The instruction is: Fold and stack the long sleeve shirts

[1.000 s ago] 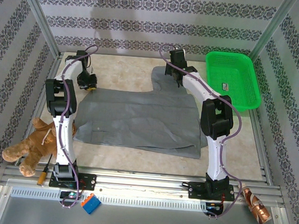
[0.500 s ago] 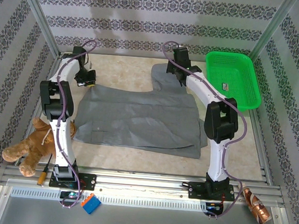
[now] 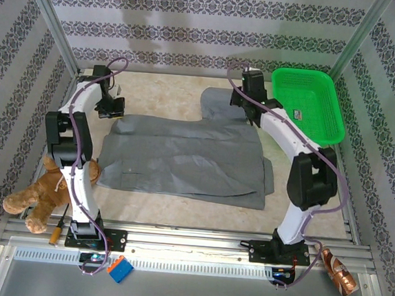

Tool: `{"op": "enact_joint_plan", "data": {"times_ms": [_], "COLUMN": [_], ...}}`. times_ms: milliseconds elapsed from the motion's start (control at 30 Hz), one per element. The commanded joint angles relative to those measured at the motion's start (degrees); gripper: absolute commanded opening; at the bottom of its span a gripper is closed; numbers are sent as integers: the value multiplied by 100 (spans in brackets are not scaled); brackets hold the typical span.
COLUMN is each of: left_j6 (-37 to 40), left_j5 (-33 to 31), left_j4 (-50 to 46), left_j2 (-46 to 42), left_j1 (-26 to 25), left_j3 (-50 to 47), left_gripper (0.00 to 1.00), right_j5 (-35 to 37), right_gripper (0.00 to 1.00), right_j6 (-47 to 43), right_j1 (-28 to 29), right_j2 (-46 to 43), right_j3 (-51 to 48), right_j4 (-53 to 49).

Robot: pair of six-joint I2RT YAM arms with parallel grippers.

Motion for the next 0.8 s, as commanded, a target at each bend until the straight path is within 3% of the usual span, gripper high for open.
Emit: {"op": "enact_joint_plan", "data": {"times_ms": [0, 767], "left_j6": [240, 264], "left_j5": [-81, -954], "left_j4": [238, 543], "left_j2": [-479, -1939], "left_j1": [-47, -168], "left_j3": [-266, -2418], "left_gripper": [2, 2], "right_j5": [3, 60], "right_gripper": [0, 0], "right_j6": [-165, 457], "right_j1": [-46, 0], "right_j2": [-655, -3554], "right_j3": [-413, -3179], "right_j4": [144, -745]}}
